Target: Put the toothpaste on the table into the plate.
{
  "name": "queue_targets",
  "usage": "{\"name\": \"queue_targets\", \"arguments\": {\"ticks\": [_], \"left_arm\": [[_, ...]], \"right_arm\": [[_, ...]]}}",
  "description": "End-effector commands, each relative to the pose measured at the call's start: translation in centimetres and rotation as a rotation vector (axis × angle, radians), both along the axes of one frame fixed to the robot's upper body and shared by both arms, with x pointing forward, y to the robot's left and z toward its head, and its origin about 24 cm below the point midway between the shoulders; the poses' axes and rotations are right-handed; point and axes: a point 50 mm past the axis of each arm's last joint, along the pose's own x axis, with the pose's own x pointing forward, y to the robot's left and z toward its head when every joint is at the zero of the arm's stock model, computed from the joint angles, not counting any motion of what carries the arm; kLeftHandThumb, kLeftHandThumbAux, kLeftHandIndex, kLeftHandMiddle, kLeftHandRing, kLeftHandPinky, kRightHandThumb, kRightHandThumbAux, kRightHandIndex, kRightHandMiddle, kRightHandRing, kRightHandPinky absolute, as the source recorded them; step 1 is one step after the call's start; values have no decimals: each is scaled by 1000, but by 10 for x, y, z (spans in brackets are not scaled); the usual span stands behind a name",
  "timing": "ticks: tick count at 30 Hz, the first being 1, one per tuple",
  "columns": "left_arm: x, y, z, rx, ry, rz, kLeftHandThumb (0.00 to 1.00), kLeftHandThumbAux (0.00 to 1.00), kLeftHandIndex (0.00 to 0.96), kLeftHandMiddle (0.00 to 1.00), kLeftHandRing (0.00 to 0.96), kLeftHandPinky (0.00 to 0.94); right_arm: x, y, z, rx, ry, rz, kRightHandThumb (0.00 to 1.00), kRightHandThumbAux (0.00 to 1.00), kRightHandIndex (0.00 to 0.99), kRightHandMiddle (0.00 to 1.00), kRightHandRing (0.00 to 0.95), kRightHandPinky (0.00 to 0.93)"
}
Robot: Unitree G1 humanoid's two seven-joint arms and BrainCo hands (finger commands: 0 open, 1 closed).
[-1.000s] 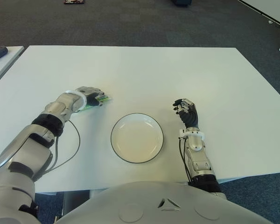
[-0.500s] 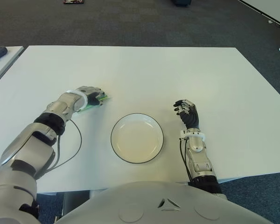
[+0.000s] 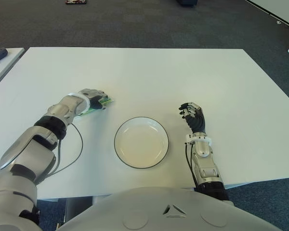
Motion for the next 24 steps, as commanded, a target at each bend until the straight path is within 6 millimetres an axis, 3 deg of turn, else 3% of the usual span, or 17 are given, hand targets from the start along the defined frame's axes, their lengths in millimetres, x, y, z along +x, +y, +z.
{"name": "queue_targets", "arguments": {"ticks": [1, 10, 14, 16, 20, 22, 24], "left_arm": [[-29, 3, -35, 63, 163, -17, 512, 305, 0, 0, 0, 27], [-29, 4, -33, 75, 162, 6, 502, 356, 0, 18, 8, 94], [-25, 1, -23, 66, 132, 21, 498, 402, 156, 137, 117, 198], [-24, -2, -17, 56, 99, 31, 528, 467, 267, 250, 229, 295], [-27, -3, -17, 36, 40, 59, 546, 542, 363, 343, 328, 392], [-28, -3, -17, 28, 20, 68, 640, 635, 400, 389, 378, 434], [-29, -3, -17, 19, 1, 75, 673, 669, 416, 447, 437, 479]], "right_arm": [[0, 0, -1, 6, 11, -6, 709, 730, 426, 494, 517, 544], [0, 0, 0, 8, 7, -4, 709, 730, 427, 497, 520, 547], [0, 0, 0, 12, 4, -2, 708, 730, 427, 499, 522, 552], [0, 0, 0, 14, 2, -1, 708, 730, 427, 500, 523, 552], [0, 0, 0, 18, 1, 1, 708, 730, 427, 500, 524, 552], [0, 0, 0, 20, 0, 1, 707, 729, 427, 501, 524, 551], [0, 0, 0, 21, 0, 0, 707, 730, 427, 500, 523, 547]]}}
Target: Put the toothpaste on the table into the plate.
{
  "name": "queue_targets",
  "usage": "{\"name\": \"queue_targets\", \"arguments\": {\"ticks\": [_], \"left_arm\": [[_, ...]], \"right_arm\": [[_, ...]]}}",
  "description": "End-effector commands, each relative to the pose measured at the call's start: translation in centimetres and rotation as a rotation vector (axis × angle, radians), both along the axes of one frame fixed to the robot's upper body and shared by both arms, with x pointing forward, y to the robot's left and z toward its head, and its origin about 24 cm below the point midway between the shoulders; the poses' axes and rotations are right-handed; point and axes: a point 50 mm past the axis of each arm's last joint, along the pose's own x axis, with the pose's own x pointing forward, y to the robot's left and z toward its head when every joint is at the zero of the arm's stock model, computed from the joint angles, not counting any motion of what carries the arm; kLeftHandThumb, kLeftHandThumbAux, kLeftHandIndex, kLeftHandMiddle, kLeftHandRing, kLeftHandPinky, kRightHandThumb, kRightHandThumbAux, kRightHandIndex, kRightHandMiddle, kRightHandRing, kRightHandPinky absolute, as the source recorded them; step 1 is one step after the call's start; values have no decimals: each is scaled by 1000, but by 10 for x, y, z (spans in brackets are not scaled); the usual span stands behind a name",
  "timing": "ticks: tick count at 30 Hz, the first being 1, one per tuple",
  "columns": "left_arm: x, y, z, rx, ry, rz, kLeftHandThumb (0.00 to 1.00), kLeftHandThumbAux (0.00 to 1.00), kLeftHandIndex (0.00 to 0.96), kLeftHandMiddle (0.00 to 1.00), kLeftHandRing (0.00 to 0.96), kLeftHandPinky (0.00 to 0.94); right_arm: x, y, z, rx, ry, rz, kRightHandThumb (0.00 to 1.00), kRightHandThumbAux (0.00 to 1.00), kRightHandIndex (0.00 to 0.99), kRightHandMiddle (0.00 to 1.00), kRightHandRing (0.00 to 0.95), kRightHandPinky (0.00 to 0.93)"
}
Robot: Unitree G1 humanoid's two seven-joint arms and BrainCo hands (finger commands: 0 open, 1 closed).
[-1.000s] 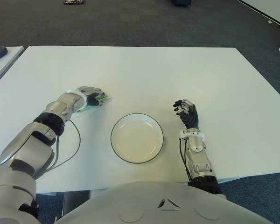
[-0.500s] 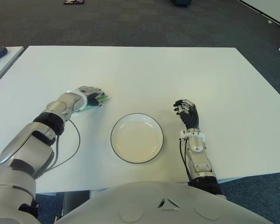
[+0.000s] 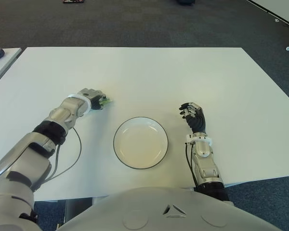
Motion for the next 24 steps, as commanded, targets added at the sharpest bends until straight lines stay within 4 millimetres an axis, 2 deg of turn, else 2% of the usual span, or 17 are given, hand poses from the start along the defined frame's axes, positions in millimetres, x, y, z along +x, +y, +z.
{"name": "queue_targets", "arguments": {"ticks": [1, 4, 16, 24], "left_arm": [[-24, 4, -27, 10, 82, 28, 681, 676, 419, 461, 451, 490], [-25, 4, -27, 0, 68, 36, 702, 698, 430, 526, 520, 550], [-26, 2, -26, -18, 57, 59, 707, 712, 436, 669, 667, 682], [-27, 0, -25, -18, 49, 64, 706, 714, 436, 716, 707, 702]], "right_arm": [[0, -1, 0, 18, 1, -5, 707, 730, 427, 500, 522, 546], [0, -1, 0, 17, -1, -8, 707, 730, 427, 498, 519, 542], [0, -2, 0, 5, -1, -16, 707, 730, 427, 495, 512, 531], [1, -3, 0, -8, 2, -19, 706, 730, 427, 494, 506, 532]]}}
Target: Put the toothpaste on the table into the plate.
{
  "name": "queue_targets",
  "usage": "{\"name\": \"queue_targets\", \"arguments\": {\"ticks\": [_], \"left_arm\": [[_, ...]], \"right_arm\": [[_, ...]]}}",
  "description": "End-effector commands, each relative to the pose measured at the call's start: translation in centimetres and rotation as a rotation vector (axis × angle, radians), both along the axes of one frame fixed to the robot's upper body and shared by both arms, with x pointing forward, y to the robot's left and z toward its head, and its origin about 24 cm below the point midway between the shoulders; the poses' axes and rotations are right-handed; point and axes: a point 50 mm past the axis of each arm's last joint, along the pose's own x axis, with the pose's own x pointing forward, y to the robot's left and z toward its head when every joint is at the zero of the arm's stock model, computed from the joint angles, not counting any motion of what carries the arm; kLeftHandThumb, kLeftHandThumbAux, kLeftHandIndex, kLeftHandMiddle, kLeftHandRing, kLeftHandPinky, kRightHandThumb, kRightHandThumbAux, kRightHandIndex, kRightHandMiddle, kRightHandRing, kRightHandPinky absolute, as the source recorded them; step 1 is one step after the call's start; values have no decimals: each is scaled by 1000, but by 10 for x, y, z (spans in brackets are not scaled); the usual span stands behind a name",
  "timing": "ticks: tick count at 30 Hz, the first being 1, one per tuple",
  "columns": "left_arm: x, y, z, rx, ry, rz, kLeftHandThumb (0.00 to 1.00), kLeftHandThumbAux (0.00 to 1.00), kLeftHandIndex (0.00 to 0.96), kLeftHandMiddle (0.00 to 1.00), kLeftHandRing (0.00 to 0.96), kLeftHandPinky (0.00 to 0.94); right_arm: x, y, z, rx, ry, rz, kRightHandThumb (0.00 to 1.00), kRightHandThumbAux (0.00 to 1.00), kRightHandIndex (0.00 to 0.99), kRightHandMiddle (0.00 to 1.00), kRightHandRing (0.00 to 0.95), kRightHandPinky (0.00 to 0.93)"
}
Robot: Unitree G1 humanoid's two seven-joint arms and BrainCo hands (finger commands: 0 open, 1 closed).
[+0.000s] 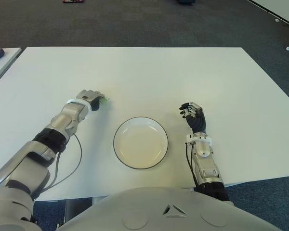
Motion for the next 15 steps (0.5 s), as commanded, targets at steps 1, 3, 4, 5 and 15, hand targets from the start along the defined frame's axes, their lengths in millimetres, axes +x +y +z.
{"name": "queue_targets", "arguments": {"ticks": [1, 3, 4, 5, 15], "left_arm": [[-18, 1, -22, 11, 105, 12, 705, 714, 436, 719, 710, 703], [-18, 1, -22, 12, 102, 11, 705, 714, 436, 726, 715, 708], [-18, 1, -22, 12, 101, 11, 705, 714, 436, 730, 718, 709], [-18, 1, -22, 13, 98, 11, 705, 714, 436, 731, 719, 710], [-18, 1, -21, 13, 64, 1, 705, 714, 436, 748, 732, 720]], "right_arm": [[1, -1, 0, -5, 3, -8, 706, 730, 427, 494, 506, 533], [1, -2, 0, -6, 3, -8, 706, 730, 427, 494, 505, 531], [1, -2, 0, -7, 3, -9, 706, 731, 427, 494, 504, 530], [1, -2, 0, -8, 3, -9, 706, 731, 427, 494, 504, 530], [2, -2, 0, -18, 5, -12, 707, 731, 427, 494, 502, 530]]}}
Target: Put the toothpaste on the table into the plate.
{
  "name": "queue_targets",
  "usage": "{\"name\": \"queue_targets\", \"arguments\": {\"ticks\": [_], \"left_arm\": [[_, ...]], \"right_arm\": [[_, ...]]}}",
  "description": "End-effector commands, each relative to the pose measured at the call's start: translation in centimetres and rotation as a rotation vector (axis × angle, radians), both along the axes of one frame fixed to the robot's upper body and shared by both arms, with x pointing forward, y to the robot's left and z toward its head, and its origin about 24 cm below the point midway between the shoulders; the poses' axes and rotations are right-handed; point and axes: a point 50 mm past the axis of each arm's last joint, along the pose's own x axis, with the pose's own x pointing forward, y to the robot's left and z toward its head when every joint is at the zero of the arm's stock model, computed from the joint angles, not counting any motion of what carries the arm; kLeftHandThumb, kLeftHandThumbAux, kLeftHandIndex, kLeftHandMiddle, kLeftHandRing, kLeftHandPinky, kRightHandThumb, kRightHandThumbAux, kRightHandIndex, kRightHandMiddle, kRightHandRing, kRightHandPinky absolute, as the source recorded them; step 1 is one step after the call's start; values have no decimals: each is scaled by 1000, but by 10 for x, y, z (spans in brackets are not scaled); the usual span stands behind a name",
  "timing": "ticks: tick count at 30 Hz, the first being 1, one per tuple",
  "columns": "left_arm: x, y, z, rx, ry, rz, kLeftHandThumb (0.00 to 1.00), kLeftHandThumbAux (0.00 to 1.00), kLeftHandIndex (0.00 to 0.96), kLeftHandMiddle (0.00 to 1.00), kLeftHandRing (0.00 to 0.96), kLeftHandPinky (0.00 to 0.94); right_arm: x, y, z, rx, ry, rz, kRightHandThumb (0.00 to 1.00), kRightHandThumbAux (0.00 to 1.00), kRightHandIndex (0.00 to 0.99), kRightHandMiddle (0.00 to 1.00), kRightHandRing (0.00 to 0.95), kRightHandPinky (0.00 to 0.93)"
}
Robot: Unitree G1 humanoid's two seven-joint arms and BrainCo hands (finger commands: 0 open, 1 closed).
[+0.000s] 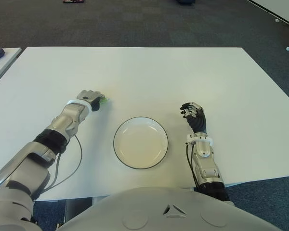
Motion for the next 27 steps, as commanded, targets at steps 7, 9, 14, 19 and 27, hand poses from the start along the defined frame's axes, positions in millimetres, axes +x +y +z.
{"name": "queue_targets", "arguments": {"ticks": [7, 9, 14, 19, 27], "left_arm": [[-16, 2, -19, -11, 44, 5, 706, 714, 435, 751, 737, 719], [-16, 2, -18, -33, 19, 11, 706, 714, 435, 752, 739, 720], [-14, 1, -10, -105, -43, 17, 707, 714, 435, 758, 745, 724], [-11, 0, 1, -198, -90, 26, 709, 714, 435, 768, 755, 732], [-3, -4, 26, -397, -155, 29, 711, 713, 435, 778, 764, 733]], "right_arm": [[2, -1, 0, -5, 8, -11, 707, 731, 427, 489, 499, 526], [2, -1, 0, -5, 8, -11, 706, 731, 427, 489, 500, 528], [3, -1, 0, -4, 9, -11, 706, 732, 427, 489, 503, 533], [3, -1, -1, 1, 8, -10, 705, 732, 426, 488, 503, 532], [4, 0, -1, 6, 3, -3, 706, 732, 426, 490, 508, 546]]}}
